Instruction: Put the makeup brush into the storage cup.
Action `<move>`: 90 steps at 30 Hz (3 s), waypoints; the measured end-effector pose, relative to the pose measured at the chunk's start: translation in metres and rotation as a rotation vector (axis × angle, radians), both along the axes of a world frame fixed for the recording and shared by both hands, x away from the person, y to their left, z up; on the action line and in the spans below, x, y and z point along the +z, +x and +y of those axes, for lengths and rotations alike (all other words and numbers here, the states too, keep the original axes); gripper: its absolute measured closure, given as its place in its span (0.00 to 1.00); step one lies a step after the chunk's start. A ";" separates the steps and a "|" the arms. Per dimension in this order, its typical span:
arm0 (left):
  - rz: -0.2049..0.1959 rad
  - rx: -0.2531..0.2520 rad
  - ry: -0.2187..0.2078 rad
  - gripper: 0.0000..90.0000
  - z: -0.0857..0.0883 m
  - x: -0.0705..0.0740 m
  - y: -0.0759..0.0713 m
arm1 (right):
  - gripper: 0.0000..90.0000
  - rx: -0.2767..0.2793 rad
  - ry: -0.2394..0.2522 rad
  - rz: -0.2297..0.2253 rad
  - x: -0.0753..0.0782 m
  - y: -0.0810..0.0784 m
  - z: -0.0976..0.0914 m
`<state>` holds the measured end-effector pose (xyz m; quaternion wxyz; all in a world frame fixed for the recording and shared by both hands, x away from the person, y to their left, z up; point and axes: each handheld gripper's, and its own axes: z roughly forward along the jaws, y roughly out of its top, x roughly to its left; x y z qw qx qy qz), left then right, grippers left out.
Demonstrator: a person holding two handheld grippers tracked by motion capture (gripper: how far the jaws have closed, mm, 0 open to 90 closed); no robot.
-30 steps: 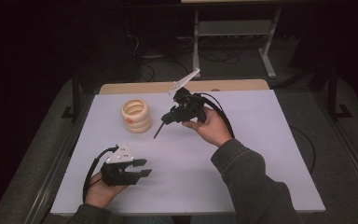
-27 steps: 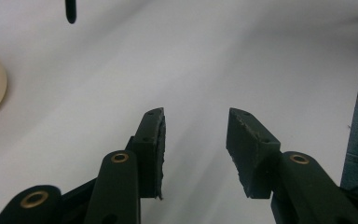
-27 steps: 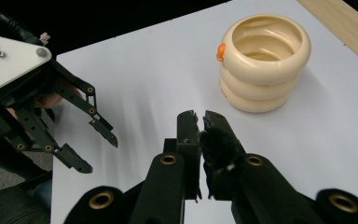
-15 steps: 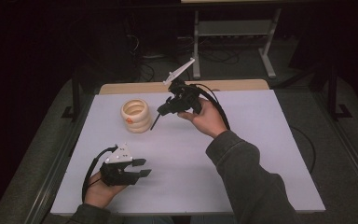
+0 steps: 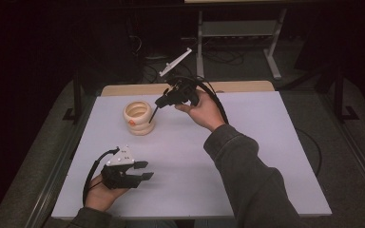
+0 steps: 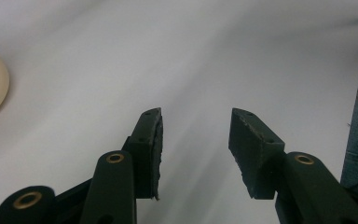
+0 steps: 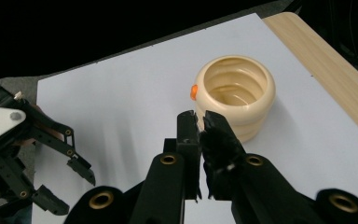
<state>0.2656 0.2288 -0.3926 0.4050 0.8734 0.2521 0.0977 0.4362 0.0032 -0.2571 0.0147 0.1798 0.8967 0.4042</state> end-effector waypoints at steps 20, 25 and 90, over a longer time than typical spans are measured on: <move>-0.010 0.003 0.000 0.59 0.001 0.002 0.001 | 0.93 -0.049 -0.011 -0.015 0.015 0.023 0.022; -0.015 -0.002 0.004 0.58 0.001 0.002 0.001 | 0.93 -0.063 -0.023 -0.004 0.011 0.035 0.031; -0.005 -0.006 0.001 0.56 0.001 0.004 0.000 | 0.93 -0.133 -0.049 0.065 -0.044 0.059 0.074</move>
